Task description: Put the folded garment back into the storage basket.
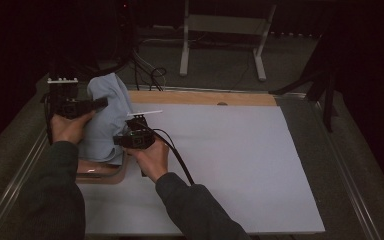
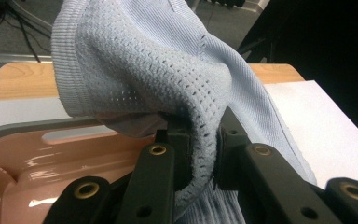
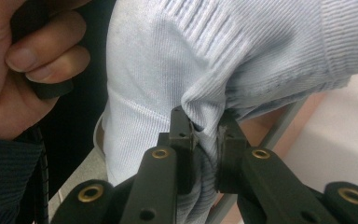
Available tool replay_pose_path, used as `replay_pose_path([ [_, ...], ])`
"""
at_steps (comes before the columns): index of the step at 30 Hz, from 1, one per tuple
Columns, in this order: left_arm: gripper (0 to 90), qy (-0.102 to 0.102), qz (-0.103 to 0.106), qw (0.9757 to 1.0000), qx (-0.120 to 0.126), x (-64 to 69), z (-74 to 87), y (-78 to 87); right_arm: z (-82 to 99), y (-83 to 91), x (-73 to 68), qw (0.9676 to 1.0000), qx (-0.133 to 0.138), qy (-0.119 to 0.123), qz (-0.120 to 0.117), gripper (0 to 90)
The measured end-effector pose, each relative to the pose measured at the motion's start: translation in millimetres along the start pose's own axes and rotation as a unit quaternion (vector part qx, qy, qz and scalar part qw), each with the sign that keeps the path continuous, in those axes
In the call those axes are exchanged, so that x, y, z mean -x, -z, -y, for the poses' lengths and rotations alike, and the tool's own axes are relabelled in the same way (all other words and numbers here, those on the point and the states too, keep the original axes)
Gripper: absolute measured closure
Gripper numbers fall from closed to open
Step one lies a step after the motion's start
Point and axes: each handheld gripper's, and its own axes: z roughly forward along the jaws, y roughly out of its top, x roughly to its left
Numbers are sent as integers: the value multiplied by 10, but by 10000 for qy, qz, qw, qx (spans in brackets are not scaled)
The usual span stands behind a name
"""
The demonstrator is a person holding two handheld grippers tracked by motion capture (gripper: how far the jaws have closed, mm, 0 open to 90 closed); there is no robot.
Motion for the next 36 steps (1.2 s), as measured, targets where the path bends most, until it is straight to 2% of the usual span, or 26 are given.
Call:
replay_pose_path([
  [23, 806, 133, -43, 9999, 26, -113, 90, -16, 37, -85, -23, 9999, -9, 52, 102, 808],
  [36, 806, 202, -47, 9998, -69, -223, 198, -19, 113, -240, -42, 9997, -110, 77, 199, 808],
])
